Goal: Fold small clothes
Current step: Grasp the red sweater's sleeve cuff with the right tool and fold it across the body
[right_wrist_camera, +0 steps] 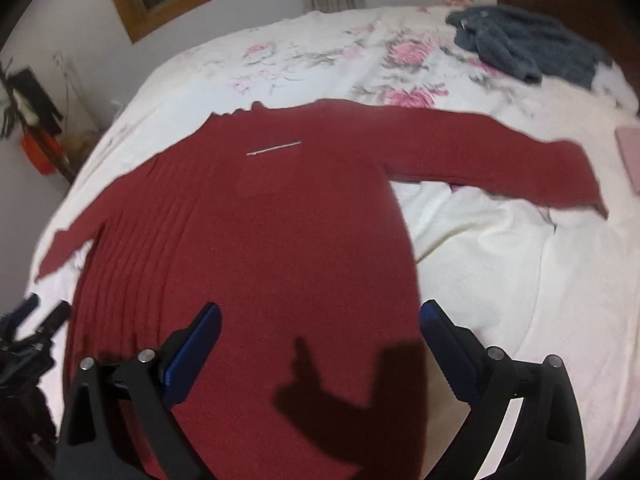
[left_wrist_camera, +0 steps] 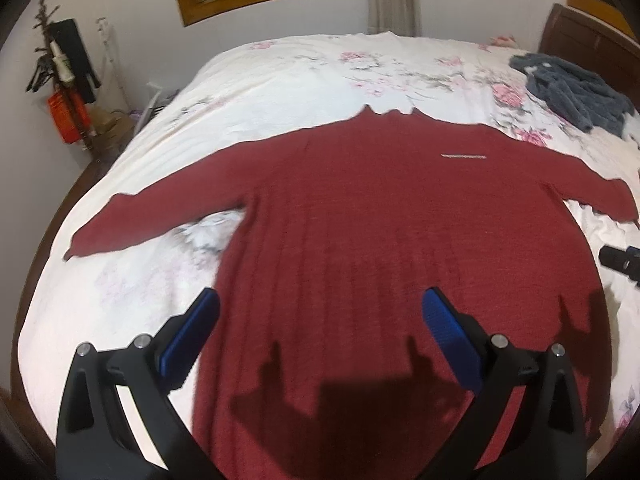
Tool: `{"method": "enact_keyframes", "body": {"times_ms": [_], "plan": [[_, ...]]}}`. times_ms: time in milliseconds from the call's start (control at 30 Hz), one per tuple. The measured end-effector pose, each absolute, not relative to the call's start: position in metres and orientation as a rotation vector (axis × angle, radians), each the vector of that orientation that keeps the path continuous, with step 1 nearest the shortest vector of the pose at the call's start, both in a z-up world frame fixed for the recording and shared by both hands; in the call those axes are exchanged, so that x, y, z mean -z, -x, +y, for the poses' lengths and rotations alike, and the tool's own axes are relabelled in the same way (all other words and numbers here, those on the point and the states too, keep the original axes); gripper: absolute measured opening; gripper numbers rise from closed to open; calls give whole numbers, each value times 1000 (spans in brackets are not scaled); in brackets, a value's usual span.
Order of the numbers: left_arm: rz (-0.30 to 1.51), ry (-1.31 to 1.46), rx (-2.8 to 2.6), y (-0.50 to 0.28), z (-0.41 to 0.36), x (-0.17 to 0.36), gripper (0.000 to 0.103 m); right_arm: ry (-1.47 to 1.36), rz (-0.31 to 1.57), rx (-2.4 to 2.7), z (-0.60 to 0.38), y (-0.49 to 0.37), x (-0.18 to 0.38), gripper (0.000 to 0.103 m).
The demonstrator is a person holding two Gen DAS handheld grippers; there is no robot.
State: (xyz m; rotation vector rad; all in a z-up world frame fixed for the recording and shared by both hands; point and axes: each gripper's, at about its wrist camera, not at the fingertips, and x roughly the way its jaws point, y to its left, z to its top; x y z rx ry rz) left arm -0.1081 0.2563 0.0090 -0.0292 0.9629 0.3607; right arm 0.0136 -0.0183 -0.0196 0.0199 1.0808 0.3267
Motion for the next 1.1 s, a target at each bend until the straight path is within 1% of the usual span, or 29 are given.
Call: {"method": "enact_keyframes", "body": {"times_ms": [167,267,433,567,700,933,967,1033,1067,1100], "plan": [[956,-3,-300,60,231,-3,100,18,1062,-149,-73,-57,14,99],[958,2,-260,27,216,0,100,-7,1049,-57,-120,-94,10,99],[949,69,-224,-18,198,1,100,-48,1086,73,-197,-157,18,99],[938,85,-236,-41,193,2,100,-18,1151,169,-247,-203,36,99],[946,85,-260,-57,196,6,100,-57,1224,157,-275,-225,60,90],[965,56,-291,-67,206,17,100,-140,1279,165,-298,-232,83,89],[971,52,-297,-68,208,19,100,-163,1282,151,-301,-232,85,86],[979,53,-305,-70,212,23,100,-179,1267,135,-304,-231,83,71],[984,55,-310,-71,215,25,100,-185,1258,123,-304,-229,81,54],[986,56,-313,-71,217,26,100,-189,1251,116,-304,-227,79,34]]}}
